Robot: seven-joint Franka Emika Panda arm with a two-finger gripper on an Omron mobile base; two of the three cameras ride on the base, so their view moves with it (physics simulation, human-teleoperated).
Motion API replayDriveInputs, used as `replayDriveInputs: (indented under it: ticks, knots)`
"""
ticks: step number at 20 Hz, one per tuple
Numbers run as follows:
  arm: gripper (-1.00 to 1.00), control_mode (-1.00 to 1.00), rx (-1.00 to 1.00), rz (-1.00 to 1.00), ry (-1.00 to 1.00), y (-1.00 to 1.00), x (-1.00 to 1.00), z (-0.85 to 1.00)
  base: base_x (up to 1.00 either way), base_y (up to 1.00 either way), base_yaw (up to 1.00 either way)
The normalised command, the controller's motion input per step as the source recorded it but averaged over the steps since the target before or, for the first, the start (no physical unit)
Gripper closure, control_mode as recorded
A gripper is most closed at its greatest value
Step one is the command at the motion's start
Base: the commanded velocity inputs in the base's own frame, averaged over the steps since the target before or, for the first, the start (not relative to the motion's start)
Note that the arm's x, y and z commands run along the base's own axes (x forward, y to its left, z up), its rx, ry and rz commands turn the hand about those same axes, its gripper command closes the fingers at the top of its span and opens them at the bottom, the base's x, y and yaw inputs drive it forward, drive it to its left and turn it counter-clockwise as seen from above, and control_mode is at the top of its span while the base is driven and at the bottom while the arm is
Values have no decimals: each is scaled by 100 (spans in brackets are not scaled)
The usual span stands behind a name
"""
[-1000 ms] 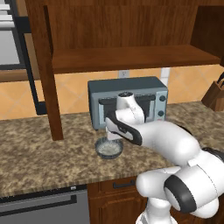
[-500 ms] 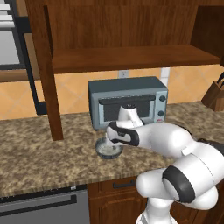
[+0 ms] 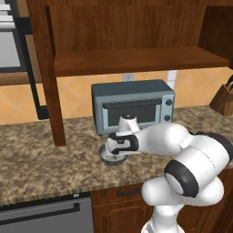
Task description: Pick up the bowls on the counter and stack them on top of one another in the open cabinet. Place the smaller bowl on top of the larger bowl.
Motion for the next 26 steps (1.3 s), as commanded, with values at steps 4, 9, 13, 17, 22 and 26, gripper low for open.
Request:
replayDriveInputs:
  ticks: [4,9,13,17,22,26]
  knots:
    - [100,-100,0,0,0,0,0,0,0,0,0]
    - [100,-100,1,0,0,-5,0,8,0,0,0]
    - [100,-100,8,-13,0,-37,0,49,0,0,0]
    - [100,-100,14,-28,0,-69,-2,85,0,0,0]
    - [100,-100,14,-43,25,-97,-2,71,0,0,0]
    - [100,-100,9,-50,43,-100,-3,47,0,0,0]
